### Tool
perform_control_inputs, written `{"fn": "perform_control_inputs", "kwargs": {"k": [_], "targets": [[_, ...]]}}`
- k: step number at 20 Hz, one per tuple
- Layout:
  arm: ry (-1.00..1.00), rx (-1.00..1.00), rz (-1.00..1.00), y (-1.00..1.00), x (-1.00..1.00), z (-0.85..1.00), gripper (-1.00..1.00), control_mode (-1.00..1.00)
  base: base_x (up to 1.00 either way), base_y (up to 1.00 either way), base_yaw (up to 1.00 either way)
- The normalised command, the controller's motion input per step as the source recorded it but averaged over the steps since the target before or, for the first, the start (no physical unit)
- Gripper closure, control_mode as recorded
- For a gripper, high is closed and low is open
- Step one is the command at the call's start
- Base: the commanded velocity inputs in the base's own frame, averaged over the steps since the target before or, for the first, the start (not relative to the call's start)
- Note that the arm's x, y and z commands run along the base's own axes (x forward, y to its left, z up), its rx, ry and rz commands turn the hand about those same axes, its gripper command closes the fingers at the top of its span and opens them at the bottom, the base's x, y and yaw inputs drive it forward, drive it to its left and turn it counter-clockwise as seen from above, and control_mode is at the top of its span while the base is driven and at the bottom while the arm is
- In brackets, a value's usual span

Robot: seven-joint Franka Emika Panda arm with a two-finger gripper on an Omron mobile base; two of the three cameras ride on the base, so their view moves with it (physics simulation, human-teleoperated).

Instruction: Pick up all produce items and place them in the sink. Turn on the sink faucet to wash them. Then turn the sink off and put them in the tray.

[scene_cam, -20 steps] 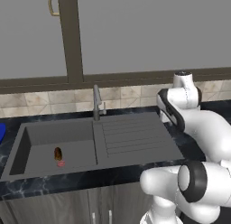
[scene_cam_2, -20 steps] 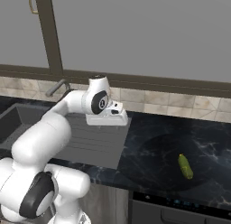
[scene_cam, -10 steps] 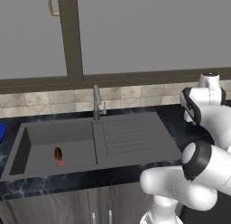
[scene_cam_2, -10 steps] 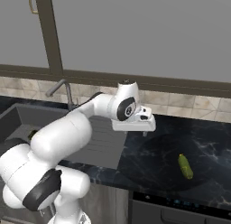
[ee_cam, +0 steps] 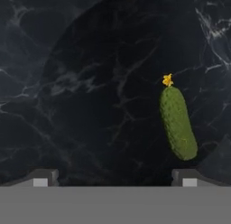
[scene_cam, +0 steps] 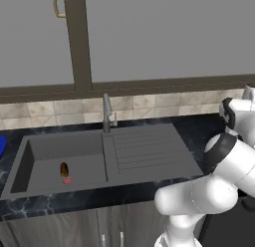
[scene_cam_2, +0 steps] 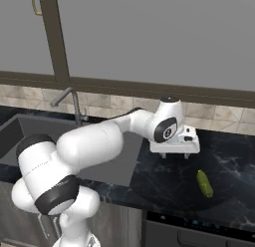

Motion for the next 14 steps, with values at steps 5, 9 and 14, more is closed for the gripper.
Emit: {"fn": "perform_control_inputs", "kwargs": {"k": [5,9,14], "targets": [[0.00,0.00,0.00,-0.64,0.00,-0.21,-1.00,-1.00,0.00,0.00,0.00],[0.00,0.00,0.00,-0.53,0.00,-0.23,-1.00,-1.00,0.00,0.00,0.00],[0.00,0.00,0.00,-0.40,0.00,-0.34,-1.00,-1.00,0.00,0.00,0.00]]}}
